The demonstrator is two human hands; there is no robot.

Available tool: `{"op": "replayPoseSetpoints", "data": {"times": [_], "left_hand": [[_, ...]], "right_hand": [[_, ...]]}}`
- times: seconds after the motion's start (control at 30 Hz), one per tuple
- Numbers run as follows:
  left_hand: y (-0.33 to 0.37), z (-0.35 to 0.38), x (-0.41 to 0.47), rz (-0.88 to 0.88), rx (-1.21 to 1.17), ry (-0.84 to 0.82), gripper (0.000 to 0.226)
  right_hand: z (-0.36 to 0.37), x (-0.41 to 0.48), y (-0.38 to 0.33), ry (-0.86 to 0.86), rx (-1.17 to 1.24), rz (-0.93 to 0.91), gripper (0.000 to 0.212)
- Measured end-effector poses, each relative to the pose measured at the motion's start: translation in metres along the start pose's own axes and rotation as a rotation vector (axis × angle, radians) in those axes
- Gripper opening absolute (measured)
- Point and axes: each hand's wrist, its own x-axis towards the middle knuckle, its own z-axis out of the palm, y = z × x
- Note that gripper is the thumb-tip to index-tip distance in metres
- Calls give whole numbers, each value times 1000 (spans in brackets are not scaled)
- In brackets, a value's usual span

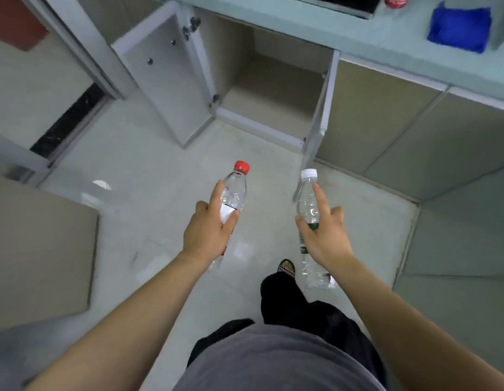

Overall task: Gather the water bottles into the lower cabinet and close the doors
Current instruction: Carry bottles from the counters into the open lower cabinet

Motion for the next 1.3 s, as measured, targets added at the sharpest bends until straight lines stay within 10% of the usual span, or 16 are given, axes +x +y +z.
{"op": "replayPoseSetpoints", "data": {"times": [0.4,1.3], "left_hand": [[-11,-59,147,-159,-22,131,69],[-41,-119,563,-1,145,-150,68]], "right_hand": [[19,176,-105,-154,-147,-106,67],[98,506,-247,-118,-132,85,68]]}}
